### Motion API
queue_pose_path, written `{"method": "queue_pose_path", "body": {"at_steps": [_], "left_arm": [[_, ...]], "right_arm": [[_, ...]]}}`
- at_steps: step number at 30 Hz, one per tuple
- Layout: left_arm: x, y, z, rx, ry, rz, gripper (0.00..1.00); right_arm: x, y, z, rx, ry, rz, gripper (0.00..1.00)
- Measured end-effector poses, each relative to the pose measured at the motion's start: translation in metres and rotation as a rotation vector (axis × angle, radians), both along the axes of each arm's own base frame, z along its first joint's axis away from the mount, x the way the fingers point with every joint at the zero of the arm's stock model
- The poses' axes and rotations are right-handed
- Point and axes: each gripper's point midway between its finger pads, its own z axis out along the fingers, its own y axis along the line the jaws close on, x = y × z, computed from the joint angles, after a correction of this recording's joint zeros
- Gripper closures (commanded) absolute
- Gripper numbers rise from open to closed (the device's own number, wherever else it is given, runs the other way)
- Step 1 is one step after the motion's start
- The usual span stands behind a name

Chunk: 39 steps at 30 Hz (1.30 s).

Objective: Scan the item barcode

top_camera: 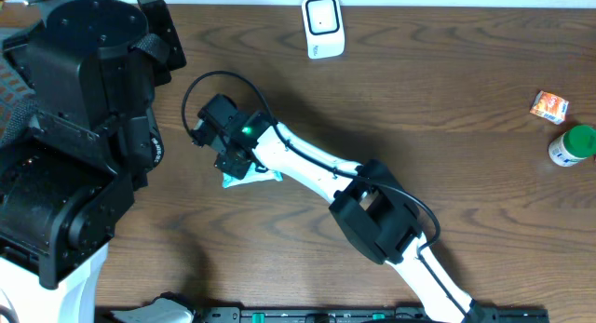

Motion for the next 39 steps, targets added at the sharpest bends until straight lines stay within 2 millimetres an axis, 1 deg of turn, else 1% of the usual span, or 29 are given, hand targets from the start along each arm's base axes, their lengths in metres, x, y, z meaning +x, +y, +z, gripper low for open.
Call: {"method": "queue_pose_path", "body": {"at_steps": [1, 4, 9, 10, 11, 12, 13, 15, 16, 17, 19, 21, 22, 26, 29, 35, 37, 39], "left_arm": [[0.000, 0.000, 0.000, 0.000, 0.000, 0.000, 0.02], [0.000, 0.000, 0.000, 0.000, 0.000, 0.000, 0.02], [0.000, 0.000, 0.000, 0.000, 0.000, 0.000, 0.02], [0.000, 0.000, 0.000, 0.000, 0.000, 0.000, 0.02], [0.000, 0.000, 0.000, 0.000, 0.000, 0.000, 0.02], [0.000, 0.000, 0.000, 0.000, 0.000, 0.000, 0.02], [0.000, 0.000, 0.000, 0.000, 0.000, 0.000, 0.02], [0.000, 0.000, 0.000, 0.000, 0.000, 0.000, 0.02], [0.000, 0.000, 0.000, 0.000, 0.000, 0.000, 0.02], [0.000, 0.000, 0.000, 0.000, 0.000, 0.000, 0.02], [0.000, 0.000, 0.000, 0.000, 0.000, 0.000, 0.02], [0.000, 0.000, 0.000, 0.000, 0.000, 0.000, 0.02], [0.000, 0.000, 0.000, 0.000, 0.000, 0.000, 0.02], [0.000, 0.000, 0.000, 0.000, 0.000, 0.000, 0.02], [0.000, 0.000, 0.000, 0.000, 0.000, 0.000, 0.02], [0.000, 0.000, 0.000, 0.000, 0.000, 0.000, 0.02], [0.000, 0.000, 0.000, 0.000, 0.000, 0.000, 0.02], [0.000, 0.000, 0.000, 0.000, 0.000, 0.000, 0.02]], "right_arm": [[0.002, -0.004, 0.000, -0.012, -0.006, -0.011, 0.88], [0.016, -0.027, 0.000, -0.078, -0.026, -0.093, 0.85], [0.049, -0.082, -0.002, -0.180, -0.041, -0.277, 0.85], [0.056, -0.097, -0.002, -0.198, -0.035, -0.326, 0.71], [0.062, -0.111, -0.003, -0.215, -0.032, -0.372, 0.52], [0.070, -0.128, -0.003, -0.236, -0.025, -0.422, 0.30], [0.074, -0.140, -0.004, -0.251, -0.016, -0.456, 0.21], [0.084, -0.169, -0.005, -0.276, 0.006, -0.529, 0.06], [0.088, -0.181, -0.003, -0.280, 0.020, -0.559, 0.02], [0.089, -0.192, -0.002, -0.292, 0.040, -0.580, 0.01], [0.085, -0.205, -0.003, -0.302, 0.095, -0.611, 0.01], [0.079, -0.209, -0.003, -0.295, 0.149, -0.620, 0.01], [0.074, -0.208, -0.003, -0.281, 0.184, -0.620, 0.01], [0.058, -0.187, 0.001, -0.178, 0.323, -0.585, 0.01], [0.050, -0.168, 0.008, -0.092, 0.401, -0.559, 0.01], [0.042, -0.148, 0.023, 0.019, 0.488, -0.526, 0.01], [0.038, -0.140, 0.031, 0.079, 0.537, -0.506, 0.01], [0.037, -0.137, 0.036, 0.122, 0.568, -0.487, 0.01]]}}
